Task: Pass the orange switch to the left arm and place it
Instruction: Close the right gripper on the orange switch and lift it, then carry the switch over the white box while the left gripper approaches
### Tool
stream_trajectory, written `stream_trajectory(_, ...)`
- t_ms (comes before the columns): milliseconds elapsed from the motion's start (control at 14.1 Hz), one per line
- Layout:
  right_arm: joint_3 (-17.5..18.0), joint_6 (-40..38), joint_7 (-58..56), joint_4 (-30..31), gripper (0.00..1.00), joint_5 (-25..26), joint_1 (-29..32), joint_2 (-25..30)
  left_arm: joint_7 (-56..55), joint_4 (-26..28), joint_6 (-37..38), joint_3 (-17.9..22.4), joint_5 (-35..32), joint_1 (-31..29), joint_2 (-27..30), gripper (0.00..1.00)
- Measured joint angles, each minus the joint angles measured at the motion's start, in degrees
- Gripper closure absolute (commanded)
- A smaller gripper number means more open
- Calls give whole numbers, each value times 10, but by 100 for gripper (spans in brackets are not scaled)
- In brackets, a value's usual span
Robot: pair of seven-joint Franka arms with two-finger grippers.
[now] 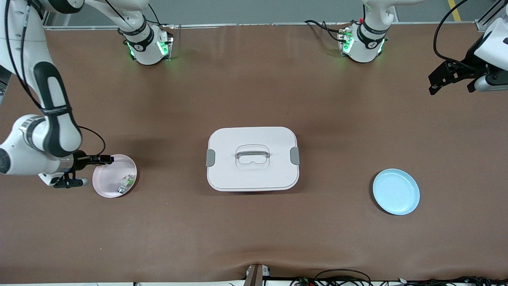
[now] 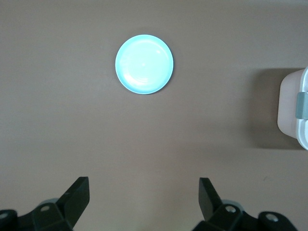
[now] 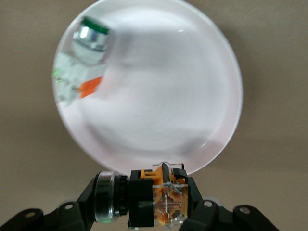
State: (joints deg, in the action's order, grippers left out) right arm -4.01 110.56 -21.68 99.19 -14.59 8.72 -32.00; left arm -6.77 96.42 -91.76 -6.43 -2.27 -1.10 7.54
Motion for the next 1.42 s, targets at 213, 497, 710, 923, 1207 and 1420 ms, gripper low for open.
stream_trajectory(213,4,-70,-3,0,91,-94,3,15,0,-2,-5,0,5,0,-14,0)
stream_trajectory(497,11,-152,23,0,91,-227,2,17,0,-3,-5,0,5,0,-27,0)
stream_trajectory(710,28,-202,112,-4,91,-315,1,17,0,-3,-11,0,13,0,-32,0)
stream_trajectory(923,57,-227,210,-12,91,-387,-1,17,0,-4,-13,0,50,0,-40,0)
stream_trajectory(1207,99,-234,357,-37,91,-464,-3,18,0,-5,-16,-1,67,2,-60,0)
stream_trajectory(1420,108,-227,450,-51,91,-507,-21,22,-1,-10,-16,-4,67,3,-62,0)
